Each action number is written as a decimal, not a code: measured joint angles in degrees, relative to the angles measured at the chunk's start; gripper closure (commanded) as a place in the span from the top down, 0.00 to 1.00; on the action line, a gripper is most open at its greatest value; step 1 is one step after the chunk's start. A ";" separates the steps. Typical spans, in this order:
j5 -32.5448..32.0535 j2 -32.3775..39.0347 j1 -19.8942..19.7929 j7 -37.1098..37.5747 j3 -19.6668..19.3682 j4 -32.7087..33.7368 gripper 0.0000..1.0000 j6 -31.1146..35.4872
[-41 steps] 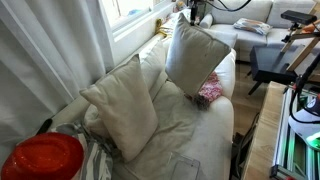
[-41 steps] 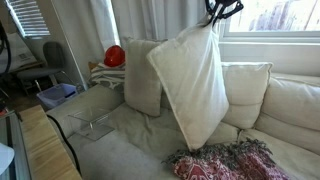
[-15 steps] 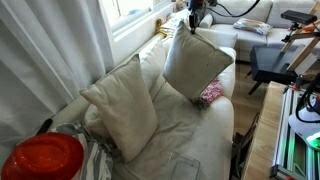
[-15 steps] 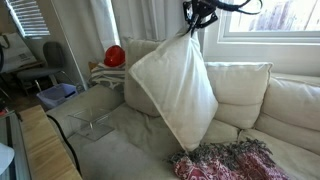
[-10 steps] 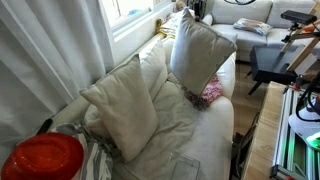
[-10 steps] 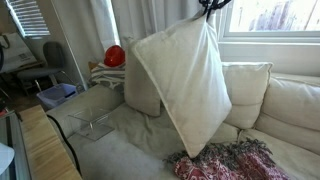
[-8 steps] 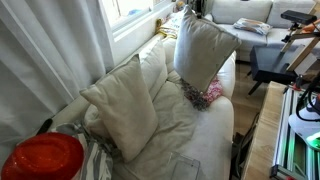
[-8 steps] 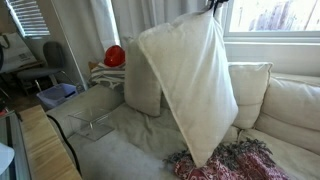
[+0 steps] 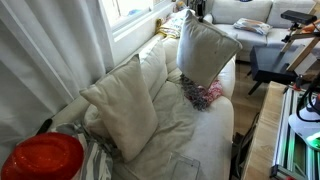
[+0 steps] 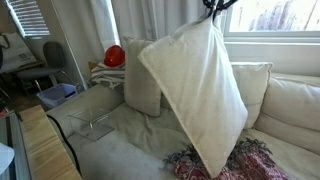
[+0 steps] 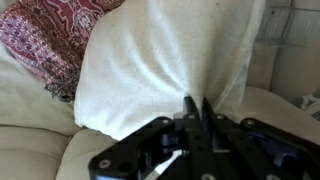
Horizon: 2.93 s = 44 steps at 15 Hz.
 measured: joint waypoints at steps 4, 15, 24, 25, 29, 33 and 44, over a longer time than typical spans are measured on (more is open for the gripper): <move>0.01 1.71 1.79 -0.47 2.17 -5.46 0.02 5.43; 3.18 2.96 6.53 3.46 7.00 -12.37 0.84 8.38; 3.01 2.67 1.87 3.94 1.91 -10.02 1.00 24.33; 3.03 2.92 0.94 4.67 1.34 -10.01 1.00 27.15; 3.17 6.44 -1.97 10.73 -0.15 -10.13 1.00 38.32; 3.17 8.78 -2.76 13.03 -0.33 -10.03 1.00 41.65; 2.47 23.54 -3.89 28.93 -2.73 1.73 1.00 35.72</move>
